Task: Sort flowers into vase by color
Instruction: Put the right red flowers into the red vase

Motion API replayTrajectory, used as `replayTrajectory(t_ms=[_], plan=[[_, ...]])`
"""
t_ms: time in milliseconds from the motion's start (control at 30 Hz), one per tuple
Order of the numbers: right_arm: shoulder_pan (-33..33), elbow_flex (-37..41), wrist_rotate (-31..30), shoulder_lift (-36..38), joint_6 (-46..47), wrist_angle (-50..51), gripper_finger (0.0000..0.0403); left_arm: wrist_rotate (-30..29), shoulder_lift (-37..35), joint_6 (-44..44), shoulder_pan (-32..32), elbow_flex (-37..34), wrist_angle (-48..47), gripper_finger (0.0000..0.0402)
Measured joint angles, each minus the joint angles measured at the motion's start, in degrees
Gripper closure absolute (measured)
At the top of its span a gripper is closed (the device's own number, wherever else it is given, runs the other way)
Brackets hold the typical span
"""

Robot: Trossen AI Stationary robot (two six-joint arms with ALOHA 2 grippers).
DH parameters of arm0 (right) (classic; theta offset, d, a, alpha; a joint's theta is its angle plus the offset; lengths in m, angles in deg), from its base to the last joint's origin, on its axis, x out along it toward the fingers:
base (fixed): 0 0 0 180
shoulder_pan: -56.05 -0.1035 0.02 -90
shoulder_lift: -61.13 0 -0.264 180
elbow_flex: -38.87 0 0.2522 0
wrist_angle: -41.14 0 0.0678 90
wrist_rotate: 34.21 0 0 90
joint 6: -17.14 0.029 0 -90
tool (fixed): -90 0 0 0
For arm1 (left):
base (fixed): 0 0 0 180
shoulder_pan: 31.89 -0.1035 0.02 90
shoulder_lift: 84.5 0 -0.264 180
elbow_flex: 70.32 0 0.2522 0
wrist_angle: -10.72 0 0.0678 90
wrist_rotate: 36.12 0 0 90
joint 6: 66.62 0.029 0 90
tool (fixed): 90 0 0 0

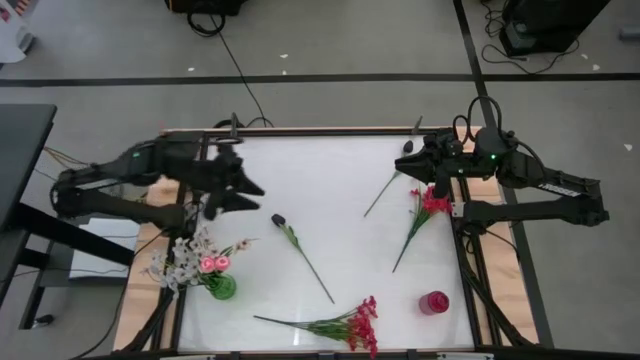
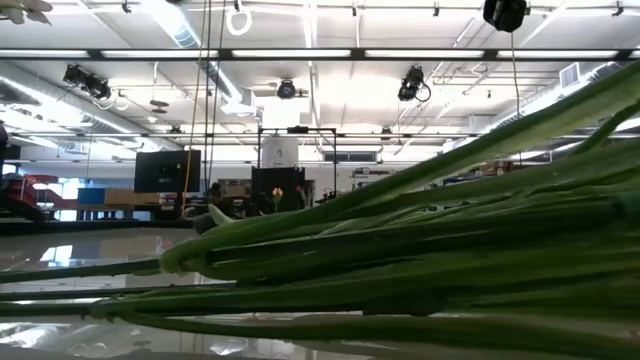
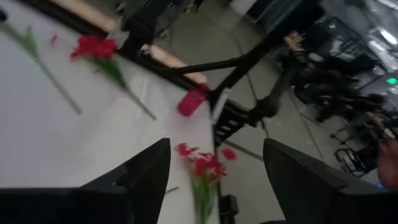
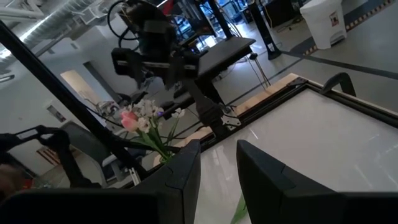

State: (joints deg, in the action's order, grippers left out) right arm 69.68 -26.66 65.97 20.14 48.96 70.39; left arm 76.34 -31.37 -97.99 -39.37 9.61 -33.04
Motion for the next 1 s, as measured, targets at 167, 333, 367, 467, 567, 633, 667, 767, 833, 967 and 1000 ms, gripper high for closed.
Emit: replayTrajectory(t_ms=[167,333,367,467,567,633,667,767,833,967,1000], plan=[[0.00,0.00,-0.02,0.02,-0.01,0.00,0.0289,1.79,9.13,-0.29,-5.06,0.00,5.69,0.0145],[0.00,0.00,-0.02,0.02,-0.01,0.00,0.0289,2.08,19.16,-2.37,-9.00,0.00,11.14,0.0145],[0.00,0.00,-0.02,0.00,0.00,0.00,0.0289,2.08,21.14,-3.54,-9.57,0.00,11.89,0.0145],[0.02,0.00,-0.01,0.01,0.00,0.00,0.0289,1.56,26.53,-6.43,-10.77,-0.02,13.98,0.0145],[0.01,0.00,0.00,0.01,-0.01,0.00,0.0289,0.58,31.00,-9.05,-11.40,-0.02,15.37,0.0145],[0.01,0.00,0.00,0.00,-0.01,-0.03,0.0289,-1.46,32.99,-11.60,-11.44,-0.02,15.62,0.0145],[0.01,0.00,-0.02,0.00,-0.01,-0.16,0.0289,-2.96,33.81,-12.99,-11.44,-0.02,15.61,0.0145],[0.02,0.00,0.00,0.00,0.35,-2.18,0.0289,-7.96,35.42,-16.55,-11.44,-0.02,15.62,0.0145],[0.00,0.00,0.08,0.02,1.70,-3.63,0.0289,-12.13,35.62,-18.12,-11.39,-0.04,15.16,0.0145],[0.16,-0.05,-2.23,-0.78,4.55,-3.87,0.0289,-21.64,35.43,-19.91,-10.88,-0.04,13.86,0.0146],[0.30,-0.09,-3.69,-1.37,6.17,-2.69,0.0289,-22.98,35.40,-20.58,-10.78,-0.04,13.22,0.0146]])
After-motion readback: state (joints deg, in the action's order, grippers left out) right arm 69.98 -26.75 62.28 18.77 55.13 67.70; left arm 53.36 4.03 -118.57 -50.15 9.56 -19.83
